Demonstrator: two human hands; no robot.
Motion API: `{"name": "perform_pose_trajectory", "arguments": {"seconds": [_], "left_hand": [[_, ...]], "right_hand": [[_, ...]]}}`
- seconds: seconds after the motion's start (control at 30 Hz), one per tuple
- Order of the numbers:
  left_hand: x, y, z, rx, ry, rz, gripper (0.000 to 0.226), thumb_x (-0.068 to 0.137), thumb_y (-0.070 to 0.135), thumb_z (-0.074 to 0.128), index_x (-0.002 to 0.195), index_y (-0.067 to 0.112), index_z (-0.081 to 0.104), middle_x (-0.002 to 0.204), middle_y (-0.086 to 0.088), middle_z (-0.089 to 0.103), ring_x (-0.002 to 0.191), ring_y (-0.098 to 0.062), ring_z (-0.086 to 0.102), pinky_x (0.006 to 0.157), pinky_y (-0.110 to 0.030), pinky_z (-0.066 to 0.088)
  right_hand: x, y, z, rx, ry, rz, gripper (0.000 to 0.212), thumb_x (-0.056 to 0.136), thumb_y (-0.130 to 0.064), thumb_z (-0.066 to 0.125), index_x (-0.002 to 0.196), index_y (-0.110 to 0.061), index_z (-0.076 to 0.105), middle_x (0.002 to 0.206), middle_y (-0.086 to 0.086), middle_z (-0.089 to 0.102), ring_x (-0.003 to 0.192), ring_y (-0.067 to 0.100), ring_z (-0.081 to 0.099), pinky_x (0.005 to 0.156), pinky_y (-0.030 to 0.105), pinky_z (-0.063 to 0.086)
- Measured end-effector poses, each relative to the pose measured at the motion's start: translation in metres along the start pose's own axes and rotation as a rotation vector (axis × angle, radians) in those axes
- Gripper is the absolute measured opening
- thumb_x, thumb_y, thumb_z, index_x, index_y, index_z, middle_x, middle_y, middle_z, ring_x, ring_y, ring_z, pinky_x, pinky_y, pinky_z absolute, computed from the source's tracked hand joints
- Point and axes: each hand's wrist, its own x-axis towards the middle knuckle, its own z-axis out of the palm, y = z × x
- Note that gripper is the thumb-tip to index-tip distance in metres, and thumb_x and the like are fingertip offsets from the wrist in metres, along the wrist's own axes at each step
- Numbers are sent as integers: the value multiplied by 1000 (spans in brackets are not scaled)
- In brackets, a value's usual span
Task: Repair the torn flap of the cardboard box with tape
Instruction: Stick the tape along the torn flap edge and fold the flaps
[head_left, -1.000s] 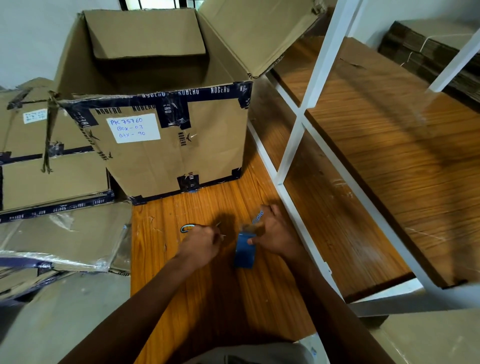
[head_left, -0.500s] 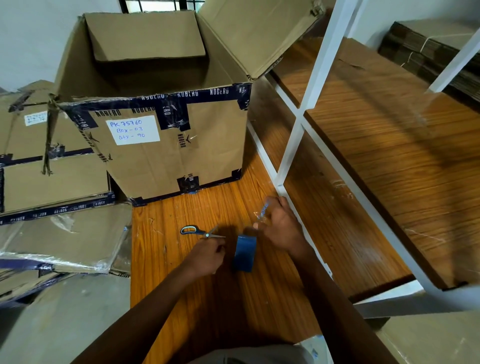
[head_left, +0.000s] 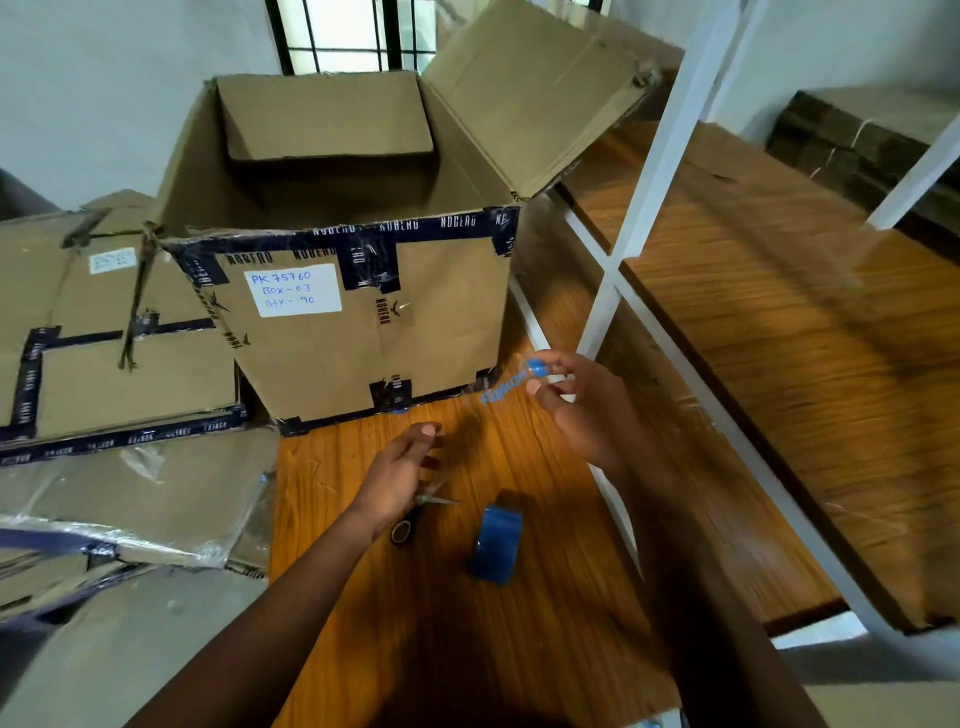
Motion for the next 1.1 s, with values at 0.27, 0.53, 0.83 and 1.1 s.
{"name": "perform_pose_trajectory", "arguments": {"seconds": [0.27, 0.53, 0.83, 1.1], "left_hand": [[4, 21, -7, 503, 213, 482, 106, 89, 43, 85, 167, 41, 13, 154, 13, 37, 108, -4, 59, 70, -14, 55], [-8, 63, 15, 353, 489, 771, 103, 86, 45, 89, 163, 33, 22, 161, 1, 29, 122, 0, 48, 81, -6, 49], [-3, 84, 1, 299, 674, 894, 29, 101, 21, 75, 126, 15, 61, 143, 0, 50, 129, -11, 53, 98, -34, 55], [0, 76, -31, 596, 686, 1020, 17, 102, 25, 75, 115, 15, 72, 132, -2, 60, 124, -22, 60, 95, -46, 54]], "right_hand": [[11, -32, -17, 237, -87, 7, 36, 104, -20, 61, 140, -16, 62, 123, -1, 72, 111, 8, 69, 93, 25, 59], [8, -68, -28, 595, -191, 102, 27, 104, -22, 60, 130, -23, 68, 121, -2, 75, 113, 13, 72, 93, 27, 60], [12, -77, -27, 1020, -210, 265, 51, 79, -22, 71, 128, -9, 66, 127, 20, 73, 118, 35, 71, 103, 48, 57], [13, -79, -25, 1192, -346, 284, 116, 35, -37, 108, 135, -1, 62, 131, 24, 70, 121, 39, 70, 92, 42, 63]]}}
